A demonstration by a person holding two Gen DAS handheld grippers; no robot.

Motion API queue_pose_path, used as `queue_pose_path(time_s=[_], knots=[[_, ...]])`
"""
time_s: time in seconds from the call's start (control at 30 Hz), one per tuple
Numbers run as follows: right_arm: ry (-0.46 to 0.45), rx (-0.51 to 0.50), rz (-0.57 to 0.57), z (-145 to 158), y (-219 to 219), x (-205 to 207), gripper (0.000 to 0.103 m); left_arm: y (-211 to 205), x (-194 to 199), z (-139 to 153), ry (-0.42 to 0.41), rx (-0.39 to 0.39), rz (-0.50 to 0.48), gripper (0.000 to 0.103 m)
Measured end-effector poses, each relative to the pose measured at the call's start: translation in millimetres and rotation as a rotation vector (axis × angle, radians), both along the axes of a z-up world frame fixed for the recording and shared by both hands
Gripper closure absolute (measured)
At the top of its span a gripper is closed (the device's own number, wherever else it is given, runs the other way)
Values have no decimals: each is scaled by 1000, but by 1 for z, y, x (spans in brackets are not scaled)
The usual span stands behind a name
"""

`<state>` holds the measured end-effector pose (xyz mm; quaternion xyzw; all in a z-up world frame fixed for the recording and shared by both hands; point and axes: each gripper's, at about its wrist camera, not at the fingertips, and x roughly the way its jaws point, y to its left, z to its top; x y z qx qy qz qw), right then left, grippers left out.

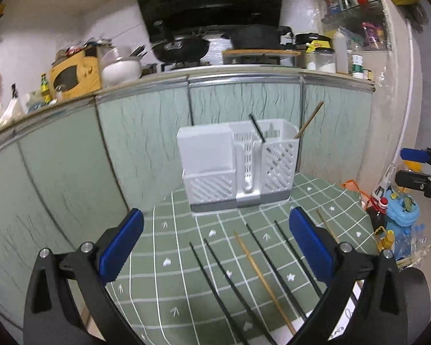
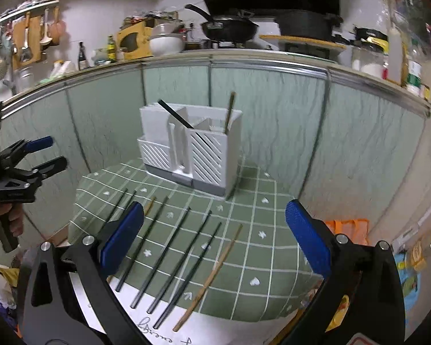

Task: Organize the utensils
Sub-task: 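Move both open tools back over the remaining chopsticks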

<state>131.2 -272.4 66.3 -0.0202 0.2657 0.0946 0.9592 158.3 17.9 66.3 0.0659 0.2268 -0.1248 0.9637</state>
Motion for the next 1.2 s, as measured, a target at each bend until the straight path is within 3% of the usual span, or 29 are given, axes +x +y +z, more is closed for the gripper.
queue_pose_path(time_s=[0.23,0.73,0.97,1.2], knots=[[50,28,-69,-44,-7,-6,8,16,-12,-37,47,-48,75,4],[110,-38,-190,-112,4,-27,9,11,-47,-98,47,-20,199,4],[158,-27,-223,-140,11,-37,19,8,-53,-130,141,-35,252,4],[176,12,-241,-156,16,-41,31,2,-52,-152,193,-25,274,30]])
